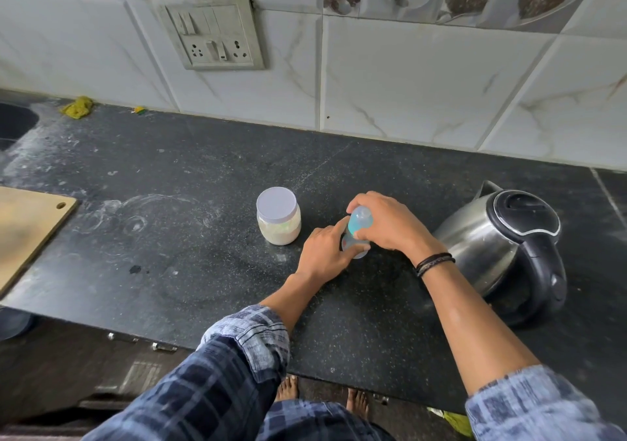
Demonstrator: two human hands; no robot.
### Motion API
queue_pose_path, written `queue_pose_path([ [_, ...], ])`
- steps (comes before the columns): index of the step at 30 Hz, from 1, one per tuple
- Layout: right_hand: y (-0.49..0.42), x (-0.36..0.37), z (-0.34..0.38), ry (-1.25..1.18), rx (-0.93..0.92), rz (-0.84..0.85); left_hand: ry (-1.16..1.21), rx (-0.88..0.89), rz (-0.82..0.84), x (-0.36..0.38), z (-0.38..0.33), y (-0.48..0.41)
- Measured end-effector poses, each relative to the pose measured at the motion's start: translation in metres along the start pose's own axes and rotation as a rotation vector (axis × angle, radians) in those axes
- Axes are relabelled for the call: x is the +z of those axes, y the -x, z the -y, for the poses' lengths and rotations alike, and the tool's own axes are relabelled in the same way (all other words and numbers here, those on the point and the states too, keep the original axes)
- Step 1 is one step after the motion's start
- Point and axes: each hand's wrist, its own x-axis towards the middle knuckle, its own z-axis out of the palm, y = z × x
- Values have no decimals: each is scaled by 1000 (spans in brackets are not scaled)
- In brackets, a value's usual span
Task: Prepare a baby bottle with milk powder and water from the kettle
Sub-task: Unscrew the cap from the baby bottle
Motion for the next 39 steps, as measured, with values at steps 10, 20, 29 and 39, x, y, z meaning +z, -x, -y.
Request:
queue_pose_path([
  [10, 0, -2, 1, 6, 6, 27, -1, 4, 21, 0, 1, 0],
  [20, -3, 4, 0, 22, 3, 26, -5, -4, -4, 1, 0, 0],
  [29, -6, 9, -3, 18, 28, -12, 4, -8, 5, 1, 0, 0],
  [39, -6, 10, -2, 3, 1, 1, -26, -24, 25, 1, 0, 0],
])
